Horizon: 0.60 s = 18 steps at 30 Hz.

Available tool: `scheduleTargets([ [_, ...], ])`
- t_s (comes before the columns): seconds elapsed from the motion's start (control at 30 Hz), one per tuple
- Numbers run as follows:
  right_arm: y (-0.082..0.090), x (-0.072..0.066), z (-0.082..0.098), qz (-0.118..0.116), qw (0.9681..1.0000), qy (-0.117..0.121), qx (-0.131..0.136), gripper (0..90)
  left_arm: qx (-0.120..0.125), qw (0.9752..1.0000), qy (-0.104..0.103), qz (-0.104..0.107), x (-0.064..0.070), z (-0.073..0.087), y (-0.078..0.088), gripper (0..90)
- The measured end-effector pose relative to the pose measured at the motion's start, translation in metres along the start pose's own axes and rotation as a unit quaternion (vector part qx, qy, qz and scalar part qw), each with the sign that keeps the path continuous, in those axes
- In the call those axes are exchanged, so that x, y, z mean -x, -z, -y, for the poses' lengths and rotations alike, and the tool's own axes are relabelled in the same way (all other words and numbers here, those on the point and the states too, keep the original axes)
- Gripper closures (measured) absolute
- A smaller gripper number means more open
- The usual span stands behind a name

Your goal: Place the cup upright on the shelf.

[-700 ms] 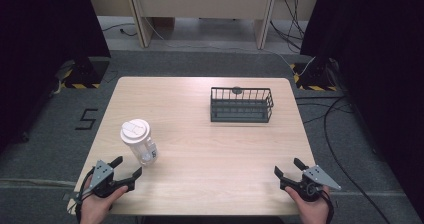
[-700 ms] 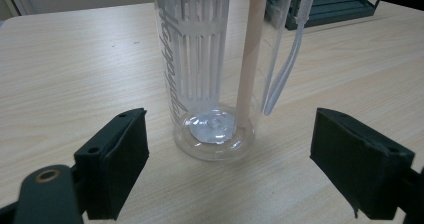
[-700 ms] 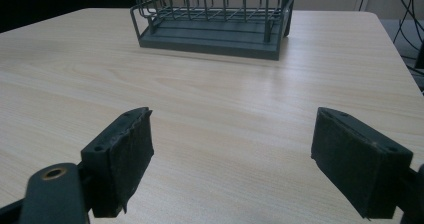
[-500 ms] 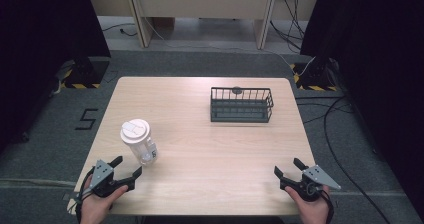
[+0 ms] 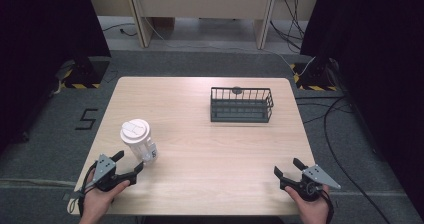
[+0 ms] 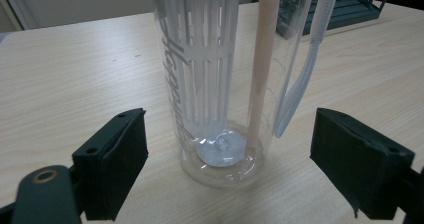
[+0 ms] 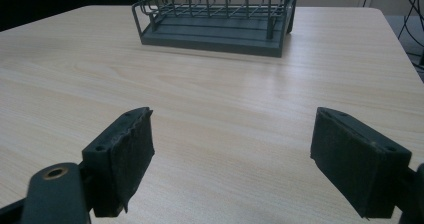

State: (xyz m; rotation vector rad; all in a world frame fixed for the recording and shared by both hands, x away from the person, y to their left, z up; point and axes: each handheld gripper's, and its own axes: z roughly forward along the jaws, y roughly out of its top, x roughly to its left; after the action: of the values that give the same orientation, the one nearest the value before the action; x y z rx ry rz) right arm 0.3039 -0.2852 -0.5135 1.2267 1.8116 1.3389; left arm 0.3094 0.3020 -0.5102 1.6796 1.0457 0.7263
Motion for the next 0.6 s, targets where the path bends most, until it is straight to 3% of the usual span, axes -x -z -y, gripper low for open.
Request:
scheduleTargets([
  [0.1, 0.000, 0.000, 0.000, -0.001, 1.0000, 0.000, 0.000, 18.0, -0.003, 1.0000, -0.007, 0.004, 0.000, -0.001, -0.006, 14.5],
  [0.5, 0.000, -0.001, 0.000, 0.001, 1.0000, 0.000, -0.001, 17.9, 0.002, 0.9999, 0.006, 0.009, -0.008, -0.005, -0.024, 14.4],
  [0.6, 0.000, 0.000, 0.000, 0.003, 1.0000, 0.002, -0.002, 17.9, 0.006, 0.9999, 0.000, 0.012, -0.008, -0.007, -0.027, 14.4],
])
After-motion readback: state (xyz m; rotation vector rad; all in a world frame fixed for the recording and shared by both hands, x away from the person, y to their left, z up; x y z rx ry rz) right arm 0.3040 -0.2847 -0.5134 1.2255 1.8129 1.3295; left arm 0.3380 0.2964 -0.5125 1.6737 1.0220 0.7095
